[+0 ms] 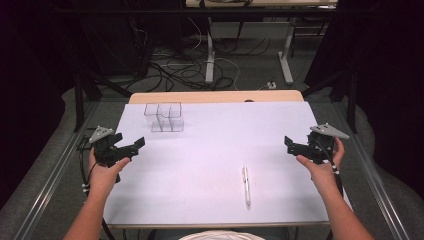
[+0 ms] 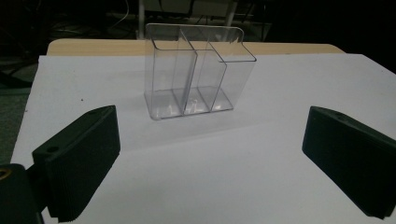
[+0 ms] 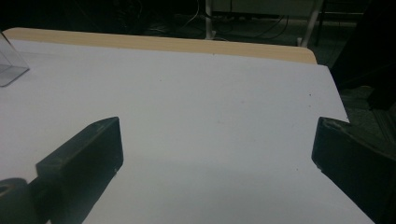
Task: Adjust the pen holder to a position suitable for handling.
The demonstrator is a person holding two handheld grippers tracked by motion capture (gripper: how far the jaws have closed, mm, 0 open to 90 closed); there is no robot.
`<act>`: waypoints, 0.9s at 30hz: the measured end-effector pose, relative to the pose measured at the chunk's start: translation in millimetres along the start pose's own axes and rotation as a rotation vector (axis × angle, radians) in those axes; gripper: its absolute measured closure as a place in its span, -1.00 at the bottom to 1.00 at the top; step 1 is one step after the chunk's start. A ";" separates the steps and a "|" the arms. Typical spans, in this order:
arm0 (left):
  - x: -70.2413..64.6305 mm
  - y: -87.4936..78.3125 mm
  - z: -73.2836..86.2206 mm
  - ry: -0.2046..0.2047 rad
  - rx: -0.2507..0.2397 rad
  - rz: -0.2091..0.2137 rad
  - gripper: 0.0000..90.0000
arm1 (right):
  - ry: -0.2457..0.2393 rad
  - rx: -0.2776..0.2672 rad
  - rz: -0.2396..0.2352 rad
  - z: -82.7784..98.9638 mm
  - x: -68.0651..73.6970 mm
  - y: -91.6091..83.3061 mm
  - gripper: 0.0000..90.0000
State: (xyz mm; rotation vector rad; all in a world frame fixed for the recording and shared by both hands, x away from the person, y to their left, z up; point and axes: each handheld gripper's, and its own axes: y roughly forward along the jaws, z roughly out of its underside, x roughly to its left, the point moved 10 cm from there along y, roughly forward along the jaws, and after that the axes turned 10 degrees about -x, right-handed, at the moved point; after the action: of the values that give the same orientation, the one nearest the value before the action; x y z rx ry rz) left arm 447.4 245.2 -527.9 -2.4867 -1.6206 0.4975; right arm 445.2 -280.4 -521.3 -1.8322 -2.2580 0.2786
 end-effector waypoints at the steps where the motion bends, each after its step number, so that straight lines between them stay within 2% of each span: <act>1: 0.2 0.9 -0.1 -0.002 -0.002 -0.005 -0.91 | -0.006 -0.011 0.008 -0.2 -0.8 1.4 -0.96; 4: 1.3 2.6 -0.6 -0.004 0.003 -0.020 -0.90 | -0.019 0.010 -0.001 2.8 -1.2 0.6 -0.96; 6: 1.5 3.9 -1.3 0.005 0.006 -0.030 -0.87 | -0.029 0.004 0.000 2.3 -1.7 1.0 -0.95; 11: 1.3 8.6 -4.9 0.011 0.009 -0.053 -0.80 | -0.014 0.011 0.001 2.1 0.2 -0.2 -0.93; 15: -0.4 16.0 -11.6 0.037 0.020 -0.073 -0.74 | -0.025 0.001 0.008 1.8 -1.5 1.5 -0.91; 19: 0.0 22.8 -17.4 0.038 0.031 -0.085 -0.66 | -0.027 0.013 0.007 2.5 -1.4 -0.5 -0.88; 20: 0.0 22.8 -17.4 0.038 0.031 -0.085 -0.66 | -0.013 0.007 0.013 1.8 -0.9 -0.7 -0.88; 24: -0.8 28.8 -26.1 0.037 0.036 -0.087 -0.65 | -0.032 0.007 0.008 1.7 -3.8 -0.8 -0.86; 27: -1.0 33.2 -33.0 0.048 0.035 -0.087 -0.64 | -0.015 0.011 0.018 3.5 -4.3 -0.3 -0.86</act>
State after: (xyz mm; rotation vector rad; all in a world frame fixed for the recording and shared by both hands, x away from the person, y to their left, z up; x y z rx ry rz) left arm 487.1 232.8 -506.3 -2.3725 -1.6781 0.4483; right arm 444.8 -284.7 -524.8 -1.8515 -2.2465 0.3079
